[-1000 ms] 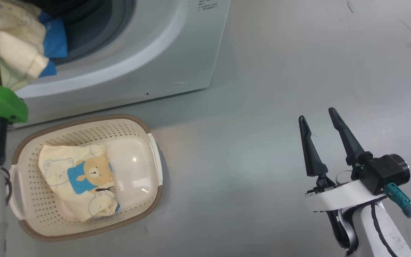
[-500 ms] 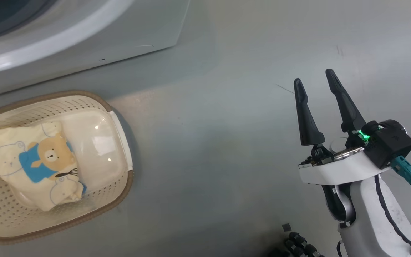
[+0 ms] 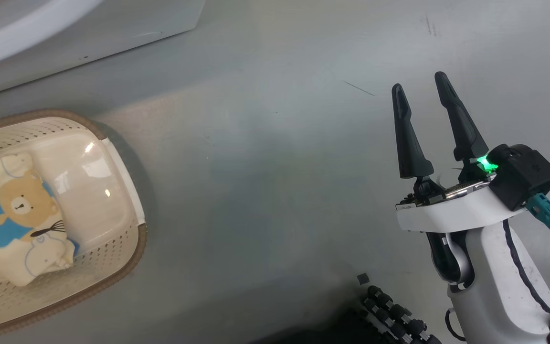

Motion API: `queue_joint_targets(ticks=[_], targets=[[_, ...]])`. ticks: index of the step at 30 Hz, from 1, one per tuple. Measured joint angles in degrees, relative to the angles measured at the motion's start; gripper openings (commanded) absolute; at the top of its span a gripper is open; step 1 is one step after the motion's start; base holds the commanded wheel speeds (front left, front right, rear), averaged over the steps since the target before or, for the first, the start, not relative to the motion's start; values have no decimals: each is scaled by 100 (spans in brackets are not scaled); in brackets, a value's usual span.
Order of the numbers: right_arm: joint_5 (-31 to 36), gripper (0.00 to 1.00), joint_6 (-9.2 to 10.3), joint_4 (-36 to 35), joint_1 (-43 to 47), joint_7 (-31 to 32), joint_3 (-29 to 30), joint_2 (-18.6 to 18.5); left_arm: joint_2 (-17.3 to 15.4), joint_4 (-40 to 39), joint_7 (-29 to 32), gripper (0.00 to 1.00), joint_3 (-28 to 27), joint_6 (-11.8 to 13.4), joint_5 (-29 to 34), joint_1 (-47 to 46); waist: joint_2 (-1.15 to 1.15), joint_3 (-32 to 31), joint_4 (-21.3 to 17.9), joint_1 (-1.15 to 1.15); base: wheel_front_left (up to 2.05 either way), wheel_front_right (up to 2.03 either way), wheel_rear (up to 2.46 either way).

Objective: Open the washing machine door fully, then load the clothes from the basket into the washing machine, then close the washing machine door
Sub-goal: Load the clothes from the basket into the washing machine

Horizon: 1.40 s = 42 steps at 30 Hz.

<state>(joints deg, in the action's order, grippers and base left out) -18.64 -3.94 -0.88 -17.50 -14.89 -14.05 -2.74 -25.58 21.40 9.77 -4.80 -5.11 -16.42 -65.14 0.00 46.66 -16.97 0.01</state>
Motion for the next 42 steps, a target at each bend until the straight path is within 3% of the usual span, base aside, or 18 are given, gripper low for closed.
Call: queue_joint_targets(ticks=[7,19,20,22,23,35,42], targets=[[-25,100,56,43,-83,0,-16,4,-121,227,-314,0,-80,23,91,-126,0,49,-50,0,0,0,0],[-82,100,65,62,-129,0,-46,11,-52,1003,-220,0,-311,214,-32,-92,0,122,-41,0,0,0,0],[-98,100,67,66,-149,0,-46,12,-49,1028,-220,22,-330,240,-33,-93,0,128,-40,0,0,0,0],[-102,100,108,67,-207,0,-46,12,-48,1078,-221,96,-347,263,-37,-95,0,135,-34,0,0,0,0],[-102,100,108,66,-214,0,-46,12,-49,1098,-230,100,-347,285,-37,-97,0,139,-31,0,0,0,0],[-100,100,113,74,-346,0,-8,12,-37,1129,-778,100,-298,230,-15,-100,0,123,37,-1,0,0,0],[-70,100,114,136,-346,0,59,11,237,1115,-1354,100,-386,227,-76,260,0,-10,139,-1,0,0,0]])
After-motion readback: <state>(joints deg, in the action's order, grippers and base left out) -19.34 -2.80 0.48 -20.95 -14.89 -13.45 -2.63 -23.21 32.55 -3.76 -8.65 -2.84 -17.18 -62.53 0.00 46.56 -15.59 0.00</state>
